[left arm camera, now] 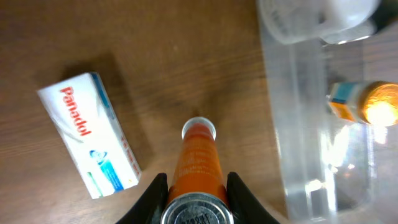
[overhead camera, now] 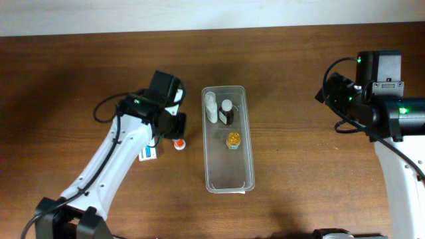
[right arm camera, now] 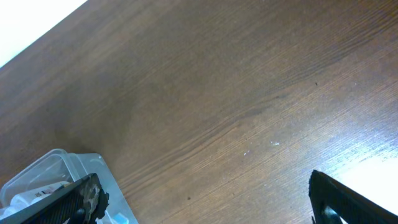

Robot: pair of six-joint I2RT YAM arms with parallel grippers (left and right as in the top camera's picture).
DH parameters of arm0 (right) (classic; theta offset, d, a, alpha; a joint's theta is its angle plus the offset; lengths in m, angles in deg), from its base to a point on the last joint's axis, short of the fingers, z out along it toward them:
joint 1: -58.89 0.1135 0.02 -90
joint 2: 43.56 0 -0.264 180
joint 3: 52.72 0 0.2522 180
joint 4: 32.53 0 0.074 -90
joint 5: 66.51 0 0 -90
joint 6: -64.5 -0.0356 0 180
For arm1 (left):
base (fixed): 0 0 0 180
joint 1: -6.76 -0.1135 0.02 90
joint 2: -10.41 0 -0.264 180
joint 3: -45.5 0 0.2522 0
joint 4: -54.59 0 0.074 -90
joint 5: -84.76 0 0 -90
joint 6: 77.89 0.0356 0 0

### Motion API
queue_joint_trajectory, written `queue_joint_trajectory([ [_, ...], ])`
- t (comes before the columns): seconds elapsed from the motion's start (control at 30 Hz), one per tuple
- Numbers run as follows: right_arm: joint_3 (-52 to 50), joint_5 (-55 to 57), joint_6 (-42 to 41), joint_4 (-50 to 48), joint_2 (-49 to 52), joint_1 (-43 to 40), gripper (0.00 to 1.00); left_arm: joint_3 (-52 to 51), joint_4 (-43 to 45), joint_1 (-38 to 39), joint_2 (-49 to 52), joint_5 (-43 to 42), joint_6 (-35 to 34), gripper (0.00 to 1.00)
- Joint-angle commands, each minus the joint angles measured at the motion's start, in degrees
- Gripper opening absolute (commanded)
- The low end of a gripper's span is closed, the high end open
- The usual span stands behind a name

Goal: Pack container
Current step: 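Lift the orange tube with the left gripper over the container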

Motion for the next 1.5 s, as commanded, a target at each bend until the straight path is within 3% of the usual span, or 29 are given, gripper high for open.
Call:
queue_joint_trajectory([
  [0.0, 0.61, -0.13, -0.07, 0.07, 0.09, -0.37, 0.98, 8.41, -2.73, 0.46, -0.04, -0.07, 0.26, 0.01],
  [0.3, 0.61, -0.13, -0.07, 0.07, 0.11, -0.37, 0.98, 22.18, -7.21, 8.63, -0.04, 0.11, 0.31, 0.01],
  [0.6, 0.61, -0.13, -0.07, 0.04, 0.09, -0.37, 0.98, 23.06, -8.07, 17.38, 0.81, 6.19, 0.26, 0.01],
  [1.0, 0.61, -0.13, -0.07, 0.07, 0.11, -0.37, 0.98, 23.06, -9.27, 18.01, 11.67, 7.08, 0.26, 0.01],
  [1.47, 0.61, -0.13, -0.07, 0.07, 0.09, -0.37, 0.98, 23.06, -4.20, 18.01, 19.54, 9.01, 0.26, 0.00],
])
